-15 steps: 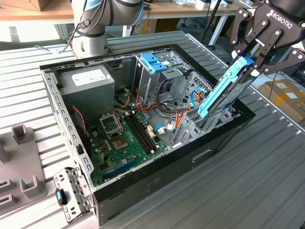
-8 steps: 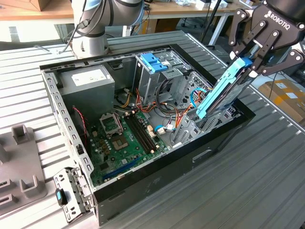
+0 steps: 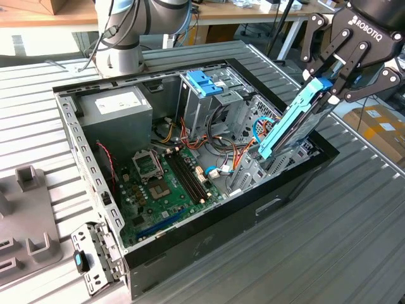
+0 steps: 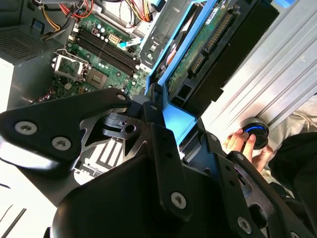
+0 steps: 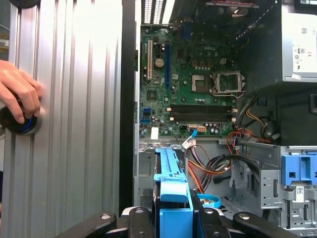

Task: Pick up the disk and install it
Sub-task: 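Insert the disk into the insertion slot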

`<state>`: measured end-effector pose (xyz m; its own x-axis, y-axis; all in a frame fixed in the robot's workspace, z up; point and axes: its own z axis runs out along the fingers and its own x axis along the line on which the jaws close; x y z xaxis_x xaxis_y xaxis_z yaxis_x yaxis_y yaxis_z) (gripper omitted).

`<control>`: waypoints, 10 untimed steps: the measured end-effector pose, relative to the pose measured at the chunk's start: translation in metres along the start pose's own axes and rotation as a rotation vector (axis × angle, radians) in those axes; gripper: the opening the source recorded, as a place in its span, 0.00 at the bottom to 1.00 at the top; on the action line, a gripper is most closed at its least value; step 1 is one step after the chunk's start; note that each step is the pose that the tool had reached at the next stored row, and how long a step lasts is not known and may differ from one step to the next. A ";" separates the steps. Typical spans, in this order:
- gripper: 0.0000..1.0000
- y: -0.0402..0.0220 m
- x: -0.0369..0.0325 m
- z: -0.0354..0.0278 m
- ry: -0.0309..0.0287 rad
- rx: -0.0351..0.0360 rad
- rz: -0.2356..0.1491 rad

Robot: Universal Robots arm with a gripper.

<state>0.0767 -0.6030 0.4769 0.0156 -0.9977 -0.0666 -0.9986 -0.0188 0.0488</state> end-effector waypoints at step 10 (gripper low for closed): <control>0.37 0.0051 0.0000 0.0021 0.0001 0.0000 0.000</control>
<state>0.0715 -0.6030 0.4750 0.0157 -0.9977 -0.0665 -0.9986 -0.0190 0.0489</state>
